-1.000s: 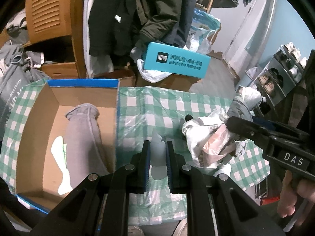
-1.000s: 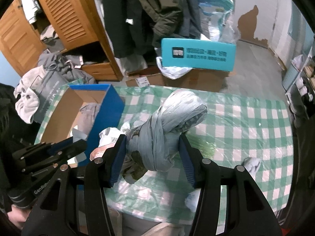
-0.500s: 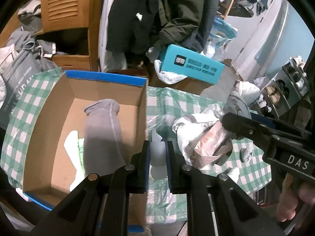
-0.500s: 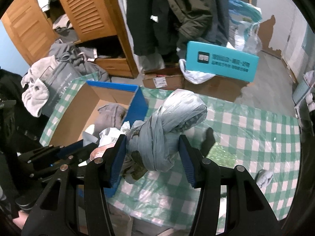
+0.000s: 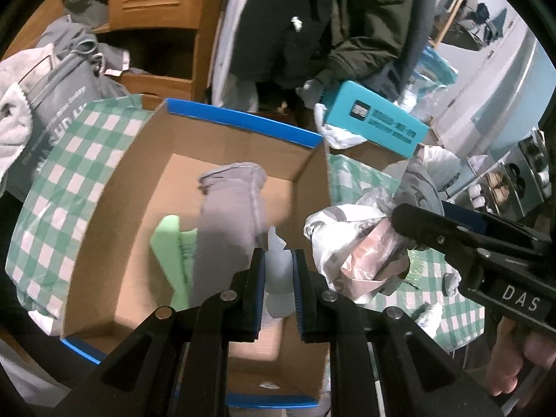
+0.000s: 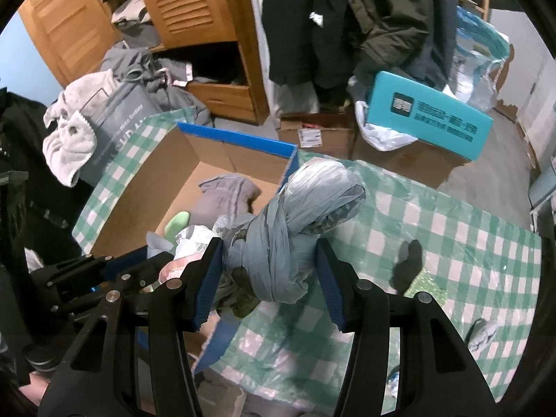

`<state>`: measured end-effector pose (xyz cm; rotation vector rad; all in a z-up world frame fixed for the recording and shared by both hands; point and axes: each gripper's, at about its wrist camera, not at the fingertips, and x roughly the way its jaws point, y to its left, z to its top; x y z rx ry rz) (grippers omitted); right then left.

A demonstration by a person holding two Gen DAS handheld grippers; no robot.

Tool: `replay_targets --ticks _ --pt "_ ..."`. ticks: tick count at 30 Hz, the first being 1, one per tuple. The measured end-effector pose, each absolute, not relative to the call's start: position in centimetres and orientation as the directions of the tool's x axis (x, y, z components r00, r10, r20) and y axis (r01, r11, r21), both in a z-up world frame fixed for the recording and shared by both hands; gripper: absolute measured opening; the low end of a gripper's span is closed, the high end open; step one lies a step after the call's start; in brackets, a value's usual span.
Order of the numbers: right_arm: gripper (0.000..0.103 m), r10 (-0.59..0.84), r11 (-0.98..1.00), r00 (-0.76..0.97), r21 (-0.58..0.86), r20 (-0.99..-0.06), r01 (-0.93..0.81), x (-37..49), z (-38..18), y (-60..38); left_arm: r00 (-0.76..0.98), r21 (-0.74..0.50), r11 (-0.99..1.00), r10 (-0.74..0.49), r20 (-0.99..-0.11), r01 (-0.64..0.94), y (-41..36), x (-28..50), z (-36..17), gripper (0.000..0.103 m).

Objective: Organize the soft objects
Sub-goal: 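Carry the cloth bundle and white item together over the cardboard box, then open both grippers to drop the bundle and white item into the box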

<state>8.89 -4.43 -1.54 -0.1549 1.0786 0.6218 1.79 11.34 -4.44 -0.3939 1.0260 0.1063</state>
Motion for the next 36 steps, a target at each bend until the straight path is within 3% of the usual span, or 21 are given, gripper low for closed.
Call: replay_targets --ticks 17,20,24,26,36 --pt "0.057 0.376 0.722 0.217 0.138 -0.901 -0.678 7.4 -4.5 3.3 0.489 -0.255 0.897 -0.050 -0.871 -0.362 16.2 0.5 -6.2 0.016" --pt "0.063 0.357 0.710 0.223 0.109 -0.907 -0.696 7.1 -4.7 4.0 0.491 -0.256 0.891 -0.043 -0.870 -0.376 16.6 0.4 -6.2 0.022" --pt "0.064 0.350 0.705 0.229 0.095 -0.908 -0.703 6.9 -4.6 3.9 0.514 -0.269 0.876 -0.028 -0.857 -0.401 17.0 0.1 -6.0 0.046" --pt "0.064 0.346 0.714 0.239 0.089 -0.907 -0.695 7.0 -4.4 3.6 0.521 -0.263 0.876 -0.016 -0.853 -0.404 17.0 0.0 -5.8 0.053" --pt "0.065 0.351 0.757 0.265 0.105 -0.898 -0.645 7.6 -3.4 0.9 0.517 -0.296 0.884 -0.075 -0.853 -0.361 15.2 0.6 -5.8 0.054"
